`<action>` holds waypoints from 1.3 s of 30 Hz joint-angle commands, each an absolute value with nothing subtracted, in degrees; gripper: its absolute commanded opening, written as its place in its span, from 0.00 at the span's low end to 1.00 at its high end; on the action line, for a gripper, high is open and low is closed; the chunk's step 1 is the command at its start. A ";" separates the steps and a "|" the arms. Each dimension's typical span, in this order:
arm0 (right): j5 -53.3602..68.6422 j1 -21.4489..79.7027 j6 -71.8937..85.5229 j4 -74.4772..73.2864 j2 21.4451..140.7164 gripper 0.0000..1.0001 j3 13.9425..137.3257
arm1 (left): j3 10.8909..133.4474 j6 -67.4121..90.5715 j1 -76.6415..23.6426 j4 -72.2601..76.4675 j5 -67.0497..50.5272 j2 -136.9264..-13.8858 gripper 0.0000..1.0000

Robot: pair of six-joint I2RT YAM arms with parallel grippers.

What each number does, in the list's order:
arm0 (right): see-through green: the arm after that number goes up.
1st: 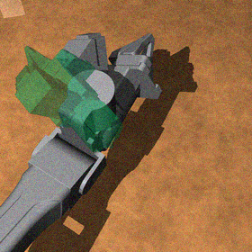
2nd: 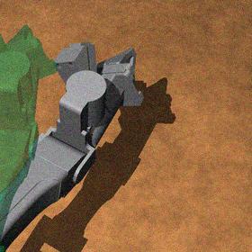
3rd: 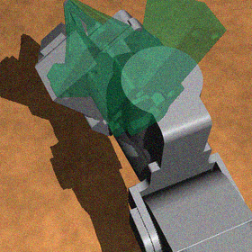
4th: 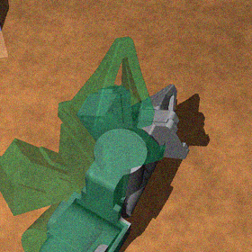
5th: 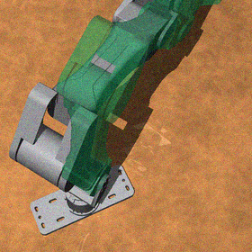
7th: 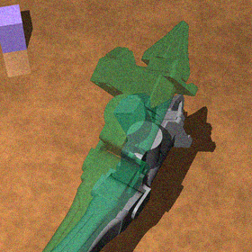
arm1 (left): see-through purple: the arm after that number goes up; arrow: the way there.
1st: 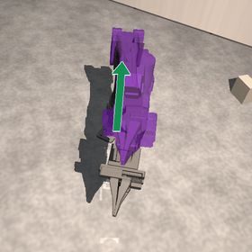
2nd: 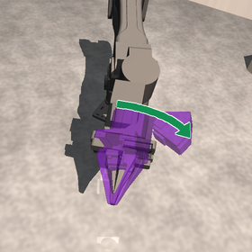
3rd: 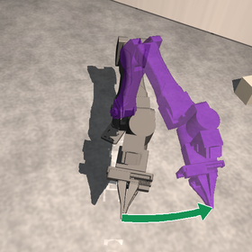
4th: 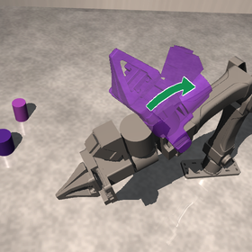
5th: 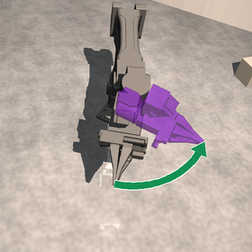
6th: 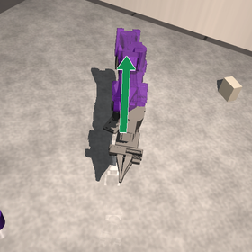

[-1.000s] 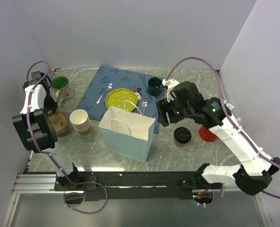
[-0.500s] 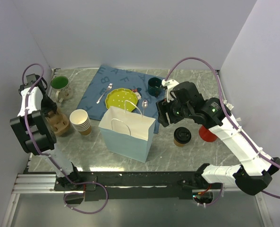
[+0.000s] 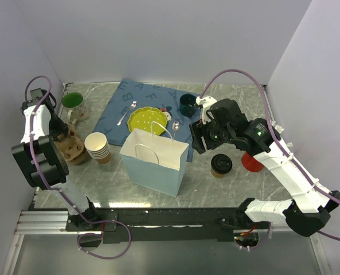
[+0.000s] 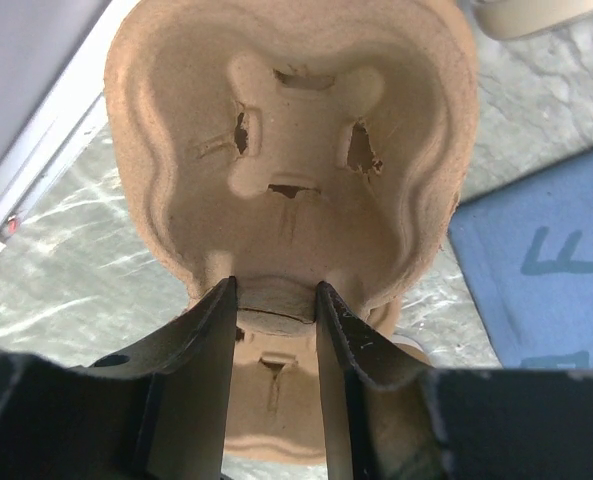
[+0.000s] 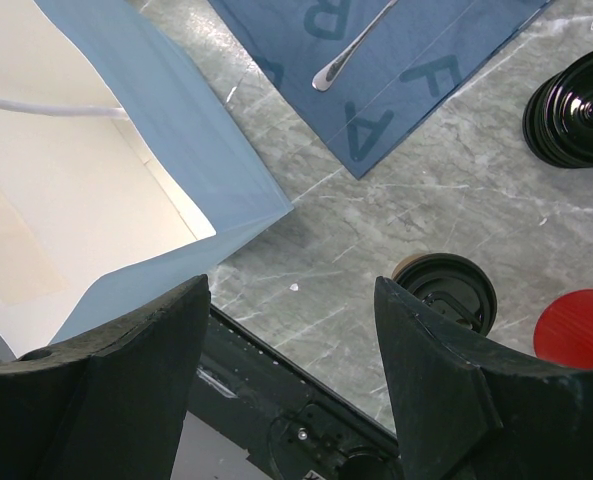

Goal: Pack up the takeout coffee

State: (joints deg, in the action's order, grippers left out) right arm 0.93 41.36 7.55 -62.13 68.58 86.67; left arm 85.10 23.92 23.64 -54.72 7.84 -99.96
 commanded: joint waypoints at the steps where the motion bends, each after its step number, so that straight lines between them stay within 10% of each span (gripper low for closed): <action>1: 0.35 41.13 6.59 -60.11 66.89 0.74 87.10 | 91.48 25.84 23.99 -59.41 13.08 -98.44 0.17; 28: -6.07 41.13 10.64 -65.57 63.28 0.73 92.63 | 123.21 40.16 8.81 -78.48 0.89 -92.46 0.11; 39: 2.82 41.31 8.97 -63.72 60.73 0.73 93.08 | 119.53 36.13 0.35 -64.76 -20.31 -82.53 0.15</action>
State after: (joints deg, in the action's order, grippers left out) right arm 0.56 41.36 9.72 -65.36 62.28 90.78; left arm 118.91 39.18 1.21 -68.58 -13.43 -85.47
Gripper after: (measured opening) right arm 0.734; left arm 0.385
